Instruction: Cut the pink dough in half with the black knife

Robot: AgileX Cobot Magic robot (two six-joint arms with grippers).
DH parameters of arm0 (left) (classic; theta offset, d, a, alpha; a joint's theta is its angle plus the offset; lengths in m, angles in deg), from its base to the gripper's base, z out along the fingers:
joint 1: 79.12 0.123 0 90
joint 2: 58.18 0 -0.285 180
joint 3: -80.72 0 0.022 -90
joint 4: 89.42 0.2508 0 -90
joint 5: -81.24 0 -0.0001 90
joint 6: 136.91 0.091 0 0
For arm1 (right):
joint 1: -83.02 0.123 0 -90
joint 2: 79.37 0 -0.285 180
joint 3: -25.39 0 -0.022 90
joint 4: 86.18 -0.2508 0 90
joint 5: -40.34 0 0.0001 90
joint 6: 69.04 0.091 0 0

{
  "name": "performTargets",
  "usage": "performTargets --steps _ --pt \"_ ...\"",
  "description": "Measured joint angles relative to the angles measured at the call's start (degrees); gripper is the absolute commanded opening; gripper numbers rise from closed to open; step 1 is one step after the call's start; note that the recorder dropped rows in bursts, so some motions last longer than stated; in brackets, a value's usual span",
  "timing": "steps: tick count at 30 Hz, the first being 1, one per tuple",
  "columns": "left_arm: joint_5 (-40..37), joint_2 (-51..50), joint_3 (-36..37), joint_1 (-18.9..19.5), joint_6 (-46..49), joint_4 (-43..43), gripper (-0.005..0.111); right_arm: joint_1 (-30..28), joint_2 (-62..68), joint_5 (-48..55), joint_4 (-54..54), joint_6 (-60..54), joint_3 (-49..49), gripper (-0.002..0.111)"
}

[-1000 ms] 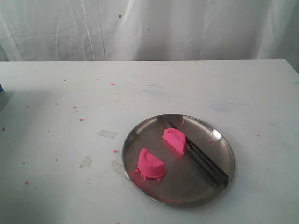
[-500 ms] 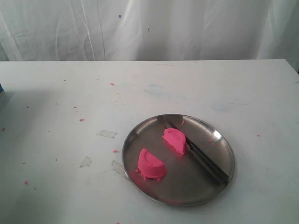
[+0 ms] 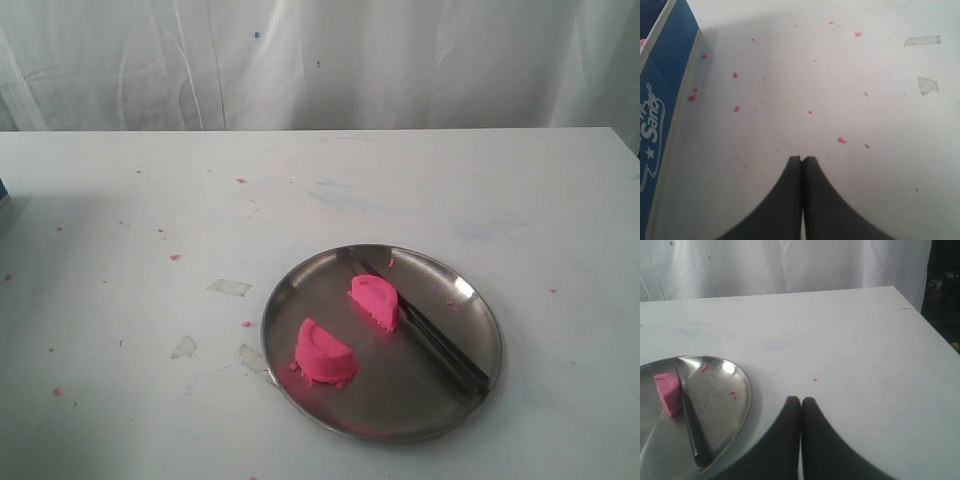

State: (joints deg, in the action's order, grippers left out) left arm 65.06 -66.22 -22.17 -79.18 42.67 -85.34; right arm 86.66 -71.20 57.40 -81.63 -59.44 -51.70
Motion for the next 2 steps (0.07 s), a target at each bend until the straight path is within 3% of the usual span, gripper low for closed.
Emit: performTargets --steps 2 --pt "0.0 0.0 0.0 0.0 0.0 0.0 0.0 0.0 0.0 0.0 0.0 0.0 0.0 0.0"
